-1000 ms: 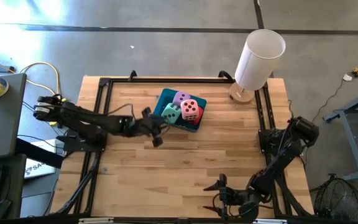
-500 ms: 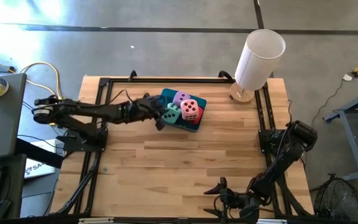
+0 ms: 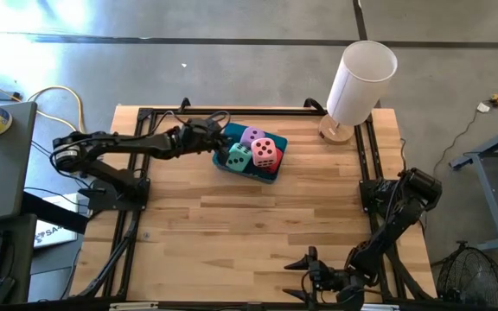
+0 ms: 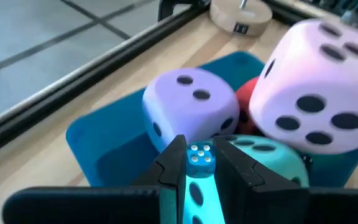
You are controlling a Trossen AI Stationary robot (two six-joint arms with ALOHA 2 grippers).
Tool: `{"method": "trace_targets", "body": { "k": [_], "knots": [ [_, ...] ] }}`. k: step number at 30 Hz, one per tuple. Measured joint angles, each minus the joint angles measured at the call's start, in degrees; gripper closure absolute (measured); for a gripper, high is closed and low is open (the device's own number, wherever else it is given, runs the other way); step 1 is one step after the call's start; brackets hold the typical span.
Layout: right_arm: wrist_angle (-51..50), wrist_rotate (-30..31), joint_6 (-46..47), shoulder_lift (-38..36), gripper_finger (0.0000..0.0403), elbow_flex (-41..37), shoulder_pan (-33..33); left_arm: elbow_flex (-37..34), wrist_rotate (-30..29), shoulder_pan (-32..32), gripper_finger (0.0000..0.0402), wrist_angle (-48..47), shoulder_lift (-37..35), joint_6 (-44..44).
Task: Pick & Place Dice
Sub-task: Put the small blue dice into the blue bin
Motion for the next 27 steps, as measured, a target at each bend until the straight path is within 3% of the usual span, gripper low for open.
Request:
{"method": "trace_targets", "body": {
  "k": [13, 27],
  "knots": [
    [0.0, -0.1, -0.2, 0.0, 0.0098, 0.0, 0.1, 0.0, -1.1, 1.1, 0.0348, 0.2, 6.3, -0.6],
    [-0.6, -0.2, -0.4, 0.0, 0.0098, 0.0, 0.1, 0.0, -2.4, 1.4, 0.0329, 0.9, 6.6, -2.0]
  ]
}}
